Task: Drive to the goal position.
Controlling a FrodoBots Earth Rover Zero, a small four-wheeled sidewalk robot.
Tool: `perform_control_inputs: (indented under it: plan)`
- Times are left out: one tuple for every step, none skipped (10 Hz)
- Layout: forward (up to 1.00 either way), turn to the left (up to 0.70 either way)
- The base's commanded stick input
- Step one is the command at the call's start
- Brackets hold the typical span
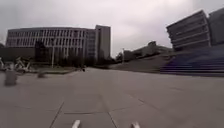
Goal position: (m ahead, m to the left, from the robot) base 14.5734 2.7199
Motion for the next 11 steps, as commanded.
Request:
perform_control_inputs:
  plan:
    - [0.85,0.0]
    - [0.85,0.0]
    - [0.85,0.0]
    - [0.85,-0.06]
    - [0.85,-0.27]
    - [0.85,-0.25]
    - [0.85,0.0]
    - [0.85,0.0]
    - [0.85,0.0]
    - [0.85,0.0]
    - [0.85,0.0]
